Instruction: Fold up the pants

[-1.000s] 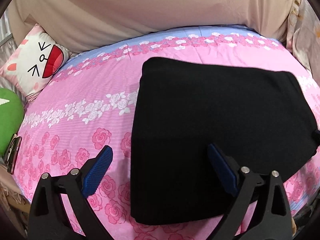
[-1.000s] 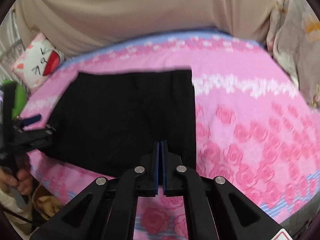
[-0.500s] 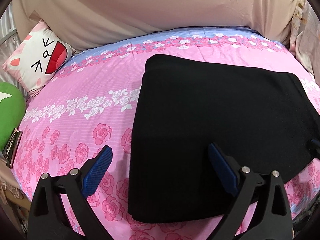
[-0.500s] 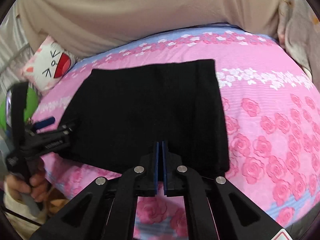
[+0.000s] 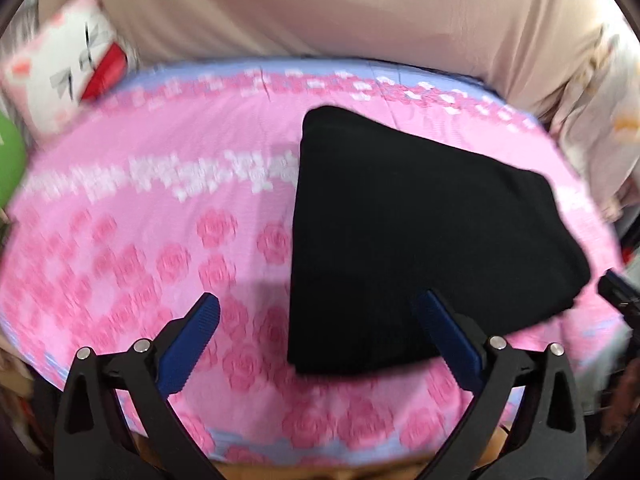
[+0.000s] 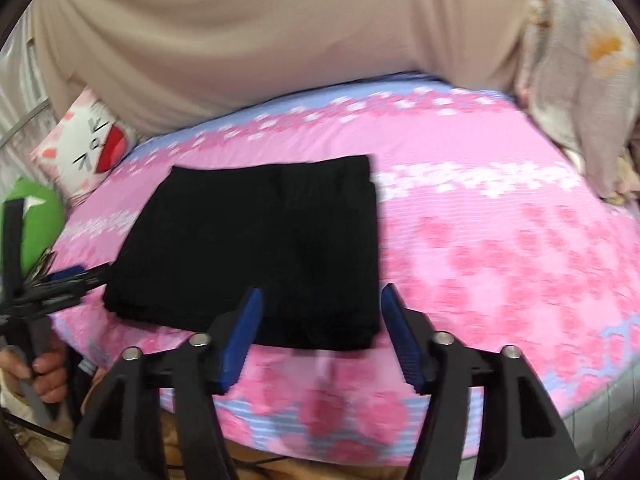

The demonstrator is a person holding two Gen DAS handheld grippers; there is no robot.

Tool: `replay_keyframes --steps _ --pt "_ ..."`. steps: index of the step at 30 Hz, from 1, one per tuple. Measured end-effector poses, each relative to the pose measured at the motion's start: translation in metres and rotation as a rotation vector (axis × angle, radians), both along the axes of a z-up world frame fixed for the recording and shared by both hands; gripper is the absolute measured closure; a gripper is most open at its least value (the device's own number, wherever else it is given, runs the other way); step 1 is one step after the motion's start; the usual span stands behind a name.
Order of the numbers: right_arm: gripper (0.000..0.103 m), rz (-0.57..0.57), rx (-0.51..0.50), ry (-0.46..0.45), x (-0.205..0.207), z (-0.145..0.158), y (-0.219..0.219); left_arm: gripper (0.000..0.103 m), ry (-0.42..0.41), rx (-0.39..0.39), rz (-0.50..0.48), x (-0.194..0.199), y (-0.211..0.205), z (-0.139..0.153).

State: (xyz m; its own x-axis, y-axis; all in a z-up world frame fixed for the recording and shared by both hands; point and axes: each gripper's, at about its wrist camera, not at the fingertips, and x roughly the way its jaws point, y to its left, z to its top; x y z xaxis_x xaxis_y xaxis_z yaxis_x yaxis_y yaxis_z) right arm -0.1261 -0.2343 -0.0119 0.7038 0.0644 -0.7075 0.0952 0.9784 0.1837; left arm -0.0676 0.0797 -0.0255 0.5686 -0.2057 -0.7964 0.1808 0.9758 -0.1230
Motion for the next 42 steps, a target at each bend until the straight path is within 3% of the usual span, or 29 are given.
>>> replay_keyframes --steps 3,7,8,12,16,26,29,32,34,37,42 --pt "0.037 -0.012 0.061 0.044 0.002 -0.011 -0.020 0.005 0.128 -0.150 -0.042 0.009 0.013 -0.019" --pt "0.036 0.047 0.255 0.112 0.016 -0.036 -0.035 0.005 0.234 -0.276 -0.099 0.021 0.007 -0.039" --pt "0.036 0.065 0.308 0.133 0.020 -0.043 -0.036 0.005 0.220 -0.275 -0.104 0.022 0.004 -0.038" --pt "0.017 0.112 0.413 0.140 0.032 -0.054 -0.037 0.005 0.256 -0.317 -0.138 0.034 -0.007 -0.040" --pt "0.017 0.125 0.508 0.147 0.043 -0.058 -0.043 0.005 0.286 -0.364 -0.136 0.052 -0.010 -0.042" --pt "0.017 0.162 0.622 0.160 0.072 -0.065 -0.053 0.005 0.265 -0.304 -0.145 0.080 -0.033 -0.041" --pt "0.017 0.153 0.613 0.182 0.065 -0.060 -0.062 0.005 0.292 -0.324 -0.158 0.081 -0.027 -0.040" --pt "0.017 0.066 0.494 0.160 0.047 -0.048 -0.081 0.005 0.302 -0.373 -0.179 0.078 -0.016 -0.043" --pt "0.017 0.059 0.532 0.171 0.048 -0.052 -0.092 0.005 0.292 -0.370 -0.182 0.076 -0.016 -0.043" --pt "0.017 0.103 0.625 0.200 0.063 -0.067 -0.091 0.005 0.277 -0.327 -0.181 0.075 -0.023 -0.042" --pt "0.016 0.266 0.605 0.194 0.097 -0.068 -0.056 0.005 0.279 -0.293 -0.181 0.078 -0.029 -0.043"
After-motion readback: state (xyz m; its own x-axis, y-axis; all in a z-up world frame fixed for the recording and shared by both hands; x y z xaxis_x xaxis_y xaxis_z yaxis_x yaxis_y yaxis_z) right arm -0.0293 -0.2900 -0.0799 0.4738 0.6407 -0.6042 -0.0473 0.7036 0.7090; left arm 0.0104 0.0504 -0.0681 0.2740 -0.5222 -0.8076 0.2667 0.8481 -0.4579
